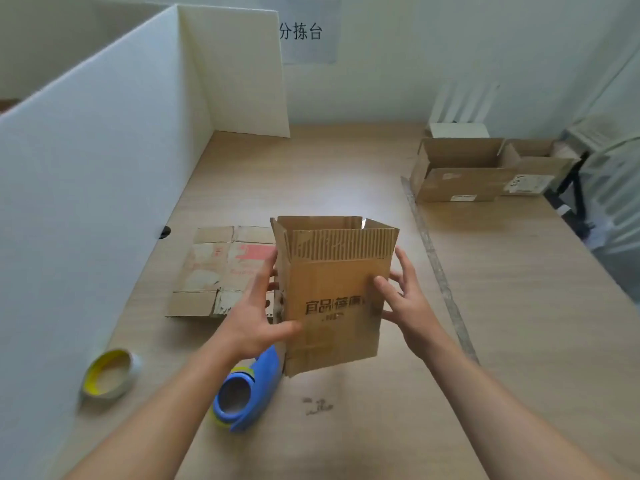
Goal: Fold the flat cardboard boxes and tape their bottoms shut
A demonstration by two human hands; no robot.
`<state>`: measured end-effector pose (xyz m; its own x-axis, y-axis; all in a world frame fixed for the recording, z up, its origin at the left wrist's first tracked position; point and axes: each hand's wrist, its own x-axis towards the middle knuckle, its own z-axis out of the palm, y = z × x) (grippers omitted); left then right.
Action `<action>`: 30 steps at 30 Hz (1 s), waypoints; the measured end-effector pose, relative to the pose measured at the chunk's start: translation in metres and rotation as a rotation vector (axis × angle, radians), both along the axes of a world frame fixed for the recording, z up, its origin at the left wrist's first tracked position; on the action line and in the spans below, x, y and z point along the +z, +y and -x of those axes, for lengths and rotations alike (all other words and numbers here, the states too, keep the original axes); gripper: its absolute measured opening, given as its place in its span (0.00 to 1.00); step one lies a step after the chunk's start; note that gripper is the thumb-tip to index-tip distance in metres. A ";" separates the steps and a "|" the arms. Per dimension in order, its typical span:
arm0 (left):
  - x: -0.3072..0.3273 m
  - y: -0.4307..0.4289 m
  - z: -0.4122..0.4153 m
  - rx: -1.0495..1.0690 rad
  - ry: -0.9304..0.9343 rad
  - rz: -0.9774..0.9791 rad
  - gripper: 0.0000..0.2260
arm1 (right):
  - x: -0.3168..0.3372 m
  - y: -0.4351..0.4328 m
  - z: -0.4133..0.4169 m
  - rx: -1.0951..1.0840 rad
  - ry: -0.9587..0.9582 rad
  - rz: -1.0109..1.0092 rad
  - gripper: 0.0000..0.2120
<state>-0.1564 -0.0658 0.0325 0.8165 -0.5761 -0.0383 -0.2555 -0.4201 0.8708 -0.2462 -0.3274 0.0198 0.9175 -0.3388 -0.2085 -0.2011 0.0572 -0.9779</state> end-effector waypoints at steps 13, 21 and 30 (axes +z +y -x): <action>-0.040 -0.036 0.092 0.044 -0.045 0.130 0.40 | -0.028 -0.037 0.117 0.083 -0.076 0.299 0.26; -0.038 -0.015 0.094 0.058 -0.066 0.084 0.29 | -0.032 -0.026 0.110 0.180 -0.089 0.331 0.16; -0.047 -0.033 0.086 0.154 0.288 0.109 0.58 | -0.039 -0.026 0.095 0.131 0.014 0.165 0.46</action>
